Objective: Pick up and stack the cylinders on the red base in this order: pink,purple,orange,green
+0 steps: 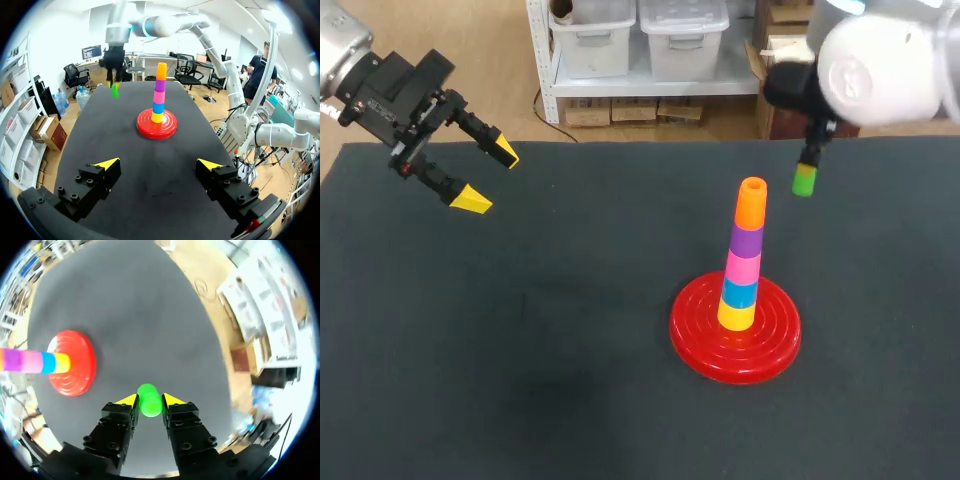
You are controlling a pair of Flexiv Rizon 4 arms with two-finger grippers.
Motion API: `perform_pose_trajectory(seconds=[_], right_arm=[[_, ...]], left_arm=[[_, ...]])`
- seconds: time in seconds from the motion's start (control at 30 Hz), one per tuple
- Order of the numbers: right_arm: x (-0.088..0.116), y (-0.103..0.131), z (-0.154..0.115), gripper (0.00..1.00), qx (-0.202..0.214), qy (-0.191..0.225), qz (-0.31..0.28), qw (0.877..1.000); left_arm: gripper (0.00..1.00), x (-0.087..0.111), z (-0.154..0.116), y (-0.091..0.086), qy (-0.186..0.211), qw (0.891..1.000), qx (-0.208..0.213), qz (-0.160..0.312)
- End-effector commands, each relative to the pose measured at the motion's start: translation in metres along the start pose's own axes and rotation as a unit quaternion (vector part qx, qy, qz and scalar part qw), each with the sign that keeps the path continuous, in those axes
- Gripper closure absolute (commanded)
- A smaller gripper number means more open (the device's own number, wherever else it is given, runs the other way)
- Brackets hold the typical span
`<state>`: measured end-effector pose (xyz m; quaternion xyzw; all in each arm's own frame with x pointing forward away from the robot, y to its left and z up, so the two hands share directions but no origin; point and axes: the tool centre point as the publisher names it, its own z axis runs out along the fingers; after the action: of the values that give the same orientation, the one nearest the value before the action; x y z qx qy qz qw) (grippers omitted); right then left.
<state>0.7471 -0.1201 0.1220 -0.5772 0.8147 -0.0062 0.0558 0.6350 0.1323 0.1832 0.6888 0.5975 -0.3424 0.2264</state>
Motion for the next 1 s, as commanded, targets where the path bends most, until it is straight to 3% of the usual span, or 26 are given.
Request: perform_pose_trajectory(seconds=[0.03, 0.2, 0.37, 0.5, 0.63, 0.67, 0.7, 0.77, 1.0], right_arm=[[-0.01, 0.043, -0.103, 1.0, 0.05, -0.038, -0.098, 0.993], [-0.027, 0.083, -0.162, 1.0, 0.062, -0.076, -0.216, 0.971], [-0.03, 0.118, -0.189, 1.0, 0.053, -0.084, -0.297, 0.95], [-0.031, 0.132, -0.202, 1.0, 0.053, -0.1, -0.324, 0.939], [-0.027, 0.13, -0.21, 1.0, 0.061, -0.111, -0.315, 0.941], [-0.025, 0.128, -0.212, 1.0, 0.076, -0.088, -0.296, 0.948], [-0.024, 0.121, -0.209, 1.0, 0.07, -0.091, -0.282, 0.953], [-0.017, 0.093, -0.195, 1.0, 0.057, -0.081, -0.223, 0.97], [-0.017, 0.093, -0.195, 1.0, 0.057, -0.081, -0.223, 0.97]], left_arm=[[0.0, 0.001, -0.001, 0.002, 0.0, 1.0, 0.002, 0.001], [0.0, 0.001, -0.001, 0.002, 0.0, 1.0, 0.002, 0.001], [0.0, 0.001, -0.001, 0.002, 0.0, 1.0, 0.002, 0.001], [0.0, 0.001, -0.001, 0.002, 0.0, 1.0, 0.002, 0.001], [0.0, 0.001, -0.001, 0.002, 0.0, 1.0, 0.002, 0.001], [0.0, 0.001, -0.001, 0.002, 0.0, 1.0, 0.002, 0.001], [0.0, 0.001, -0.001, 0.002, 0.0, 1.0, 0.002, 0.001], [0.0, 0.001, -0.001, 0.002, 0.0, 1.0, 0.002, 0.001], [0.0, 0.001, -0.001, 0.002, 0.0, 1.0, 0.002, 0.001]])
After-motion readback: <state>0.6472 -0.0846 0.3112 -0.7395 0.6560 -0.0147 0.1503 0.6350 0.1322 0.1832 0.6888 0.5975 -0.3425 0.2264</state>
